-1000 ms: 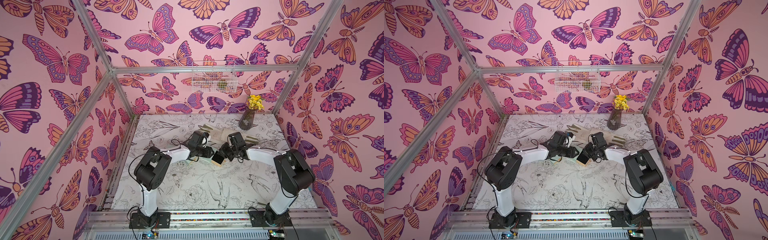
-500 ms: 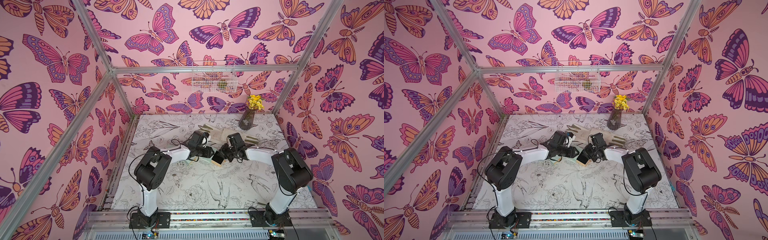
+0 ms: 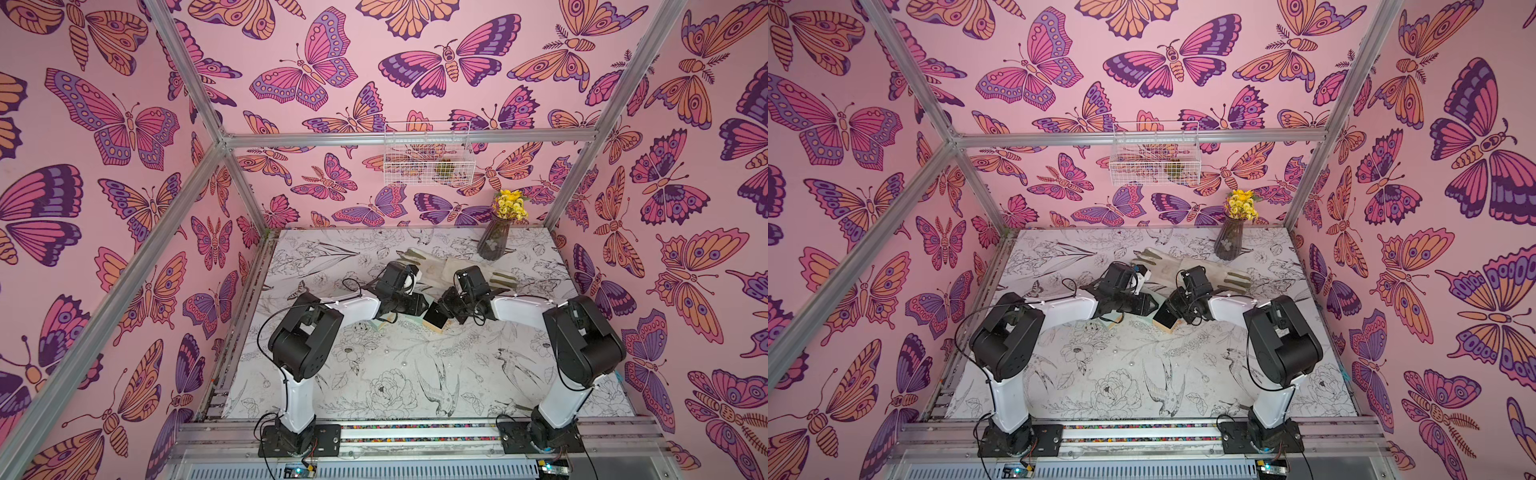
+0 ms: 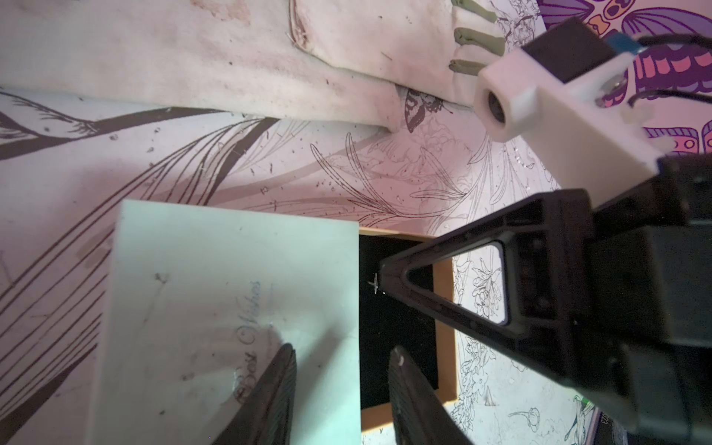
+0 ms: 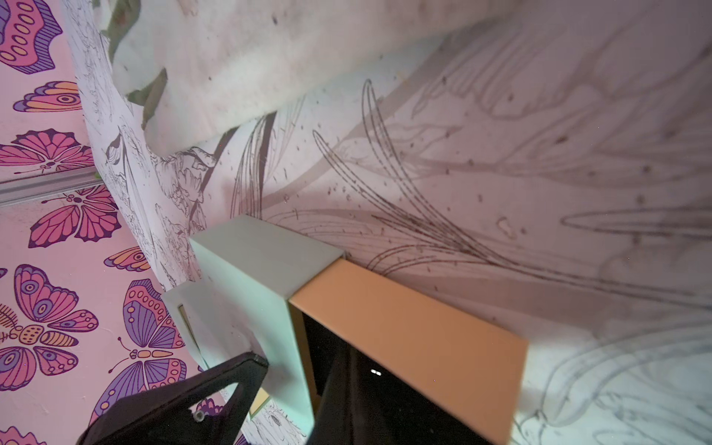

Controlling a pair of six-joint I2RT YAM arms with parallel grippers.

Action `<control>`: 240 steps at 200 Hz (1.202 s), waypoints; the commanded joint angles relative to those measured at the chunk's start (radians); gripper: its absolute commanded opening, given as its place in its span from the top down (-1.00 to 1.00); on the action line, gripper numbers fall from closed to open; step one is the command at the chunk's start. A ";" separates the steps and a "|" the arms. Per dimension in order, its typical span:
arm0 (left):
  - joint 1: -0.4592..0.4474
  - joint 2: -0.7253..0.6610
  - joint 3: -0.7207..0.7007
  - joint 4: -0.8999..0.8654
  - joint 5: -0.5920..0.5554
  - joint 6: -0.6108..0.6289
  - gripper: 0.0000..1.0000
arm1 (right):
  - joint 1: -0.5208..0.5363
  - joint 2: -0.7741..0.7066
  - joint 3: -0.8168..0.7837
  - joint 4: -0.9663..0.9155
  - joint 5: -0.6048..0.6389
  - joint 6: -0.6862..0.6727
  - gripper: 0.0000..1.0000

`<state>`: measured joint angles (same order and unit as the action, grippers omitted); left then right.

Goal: Place the earrings into the drawer-style jewelry box
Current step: Insert the earring into the inner lining.

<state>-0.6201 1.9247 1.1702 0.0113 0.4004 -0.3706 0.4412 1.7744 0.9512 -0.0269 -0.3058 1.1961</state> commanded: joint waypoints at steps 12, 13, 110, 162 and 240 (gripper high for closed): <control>-0.003 0.023 -0.001 -0.033 0.008 0.010 0.14 | 0.004 -0.004 -0.015 -0.048 0.034 -0.031 1.00; -0.003 0.022 -0.001 -0.033 0.008 0.010 0.14 | 0.004 -0.004 -0.015 -0.049 0.035 -0.031 1.00; -0.004 0.023 -0.003 -0.033 0.006 0.009 0.14 | 0.005 -0.019 -0.028 -0.074 0.037 -0.054 1.00; -0.003 0.024 -0.001 -0.033 0.009 0.010 0.14 | 0.004 -0.029 -0.018 -0.092 0.047 -0.065 1.00; -0.004 0.024 -0.001 -0.032 0.010 0.008 0.14 | 0.005 -0.103 0.009 -0.143 0.083 -0.104 0.64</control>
<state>-0.6212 1.9247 1.1702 0.0116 0.4007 -0.3706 0.4412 1.7046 0.9413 -0.1234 -0.2539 1.1213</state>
